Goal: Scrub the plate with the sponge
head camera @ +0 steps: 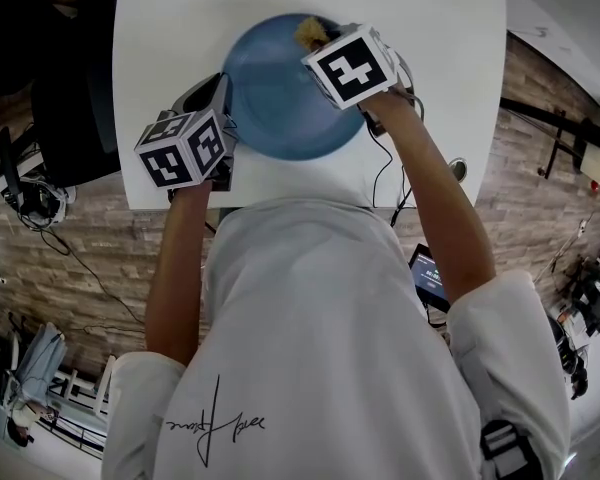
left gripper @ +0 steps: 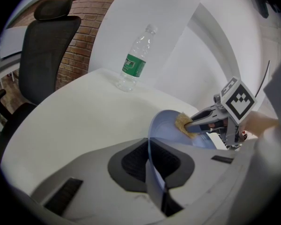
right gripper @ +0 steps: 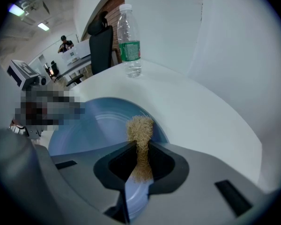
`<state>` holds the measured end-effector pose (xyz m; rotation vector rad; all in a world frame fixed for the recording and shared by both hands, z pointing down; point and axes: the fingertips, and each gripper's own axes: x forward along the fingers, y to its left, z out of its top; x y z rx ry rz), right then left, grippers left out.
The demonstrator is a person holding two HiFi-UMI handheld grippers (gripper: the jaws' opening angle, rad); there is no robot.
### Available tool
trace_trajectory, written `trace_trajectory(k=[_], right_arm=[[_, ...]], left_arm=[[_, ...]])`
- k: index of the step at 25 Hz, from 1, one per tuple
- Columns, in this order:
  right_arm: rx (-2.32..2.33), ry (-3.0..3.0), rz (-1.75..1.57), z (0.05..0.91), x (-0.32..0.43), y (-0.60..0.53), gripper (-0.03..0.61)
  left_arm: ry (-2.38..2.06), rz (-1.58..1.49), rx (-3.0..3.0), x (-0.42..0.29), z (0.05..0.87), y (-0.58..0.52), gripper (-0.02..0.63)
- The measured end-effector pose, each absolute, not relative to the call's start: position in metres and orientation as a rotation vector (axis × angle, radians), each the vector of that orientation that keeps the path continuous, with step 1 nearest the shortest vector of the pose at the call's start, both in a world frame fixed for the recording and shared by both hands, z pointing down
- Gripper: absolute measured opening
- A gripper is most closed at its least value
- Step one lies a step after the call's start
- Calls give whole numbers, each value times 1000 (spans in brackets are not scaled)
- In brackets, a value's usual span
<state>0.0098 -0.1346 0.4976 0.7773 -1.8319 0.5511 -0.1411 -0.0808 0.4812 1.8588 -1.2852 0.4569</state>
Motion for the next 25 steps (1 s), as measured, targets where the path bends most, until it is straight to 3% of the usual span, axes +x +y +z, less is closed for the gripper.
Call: trace_trajectory(k=[25], right_arm=[[632, -1939, 387, 495, -30, -113, 48]], left_arm=[[-1296, 449, 1843, -142, 482, -80, 20]])
